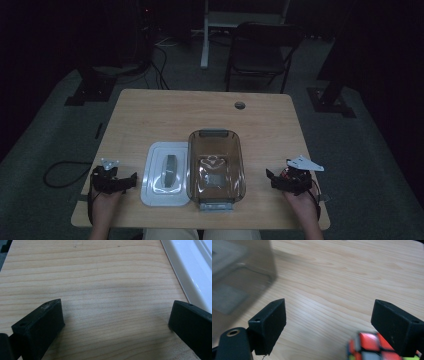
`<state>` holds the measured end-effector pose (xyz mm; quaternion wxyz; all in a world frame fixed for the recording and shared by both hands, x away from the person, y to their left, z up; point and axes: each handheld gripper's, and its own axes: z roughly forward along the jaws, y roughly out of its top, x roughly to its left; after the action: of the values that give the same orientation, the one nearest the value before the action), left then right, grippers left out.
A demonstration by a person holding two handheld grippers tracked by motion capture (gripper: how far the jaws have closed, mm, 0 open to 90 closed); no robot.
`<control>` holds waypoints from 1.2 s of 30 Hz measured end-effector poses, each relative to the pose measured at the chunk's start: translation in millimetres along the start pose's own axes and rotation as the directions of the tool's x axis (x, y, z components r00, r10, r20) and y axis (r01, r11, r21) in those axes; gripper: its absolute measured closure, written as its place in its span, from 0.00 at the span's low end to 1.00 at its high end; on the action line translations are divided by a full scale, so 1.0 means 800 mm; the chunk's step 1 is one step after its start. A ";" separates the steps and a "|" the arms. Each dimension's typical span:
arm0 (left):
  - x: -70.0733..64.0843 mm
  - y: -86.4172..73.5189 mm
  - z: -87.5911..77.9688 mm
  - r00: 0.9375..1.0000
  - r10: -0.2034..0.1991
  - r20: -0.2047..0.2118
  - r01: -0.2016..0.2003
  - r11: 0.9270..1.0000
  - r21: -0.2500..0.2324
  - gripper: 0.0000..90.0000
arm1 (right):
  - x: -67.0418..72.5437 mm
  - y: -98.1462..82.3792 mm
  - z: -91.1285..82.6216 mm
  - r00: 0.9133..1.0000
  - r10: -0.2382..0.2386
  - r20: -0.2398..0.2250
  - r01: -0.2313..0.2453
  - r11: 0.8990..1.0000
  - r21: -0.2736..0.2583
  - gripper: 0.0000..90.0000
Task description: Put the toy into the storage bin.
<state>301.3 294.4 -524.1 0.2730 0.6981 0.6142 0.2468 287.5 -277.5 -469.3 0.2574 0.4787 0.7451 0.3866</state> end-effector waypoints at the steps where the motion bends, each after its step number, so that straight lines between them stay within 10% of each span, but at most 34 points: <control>1: 0.000 0.000 0.000 1.000 -0.001 0.000 0.001 1.000 0.000 0.01 | -0.008 -0.005 -0.003 1.000 0.011 0.016 -0.011 1.000 0.004 0.14; 21: 0.000 0.000 0.000 1.000 -0.001 0.000 0.001 1.000 0.001 0.01 | -0.053 -0.058 -0.011 0.989 0.095 0.110 -0.101 0.994 0.045 0.13; 36: 0.000 0.000 0.000 1.000 -0.001 0.000 0.001 1.000 0.000 0.01 | -0.062 -0.079 0.001 0.987 0.144 0.076 -0.151 0.984 0.097 0.21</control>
<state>301.2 294.3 -524.1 0.2730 0.6979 0.6145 0.2465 275.8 -337.6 -520.6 0.2287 0.5579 0.7172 0.3494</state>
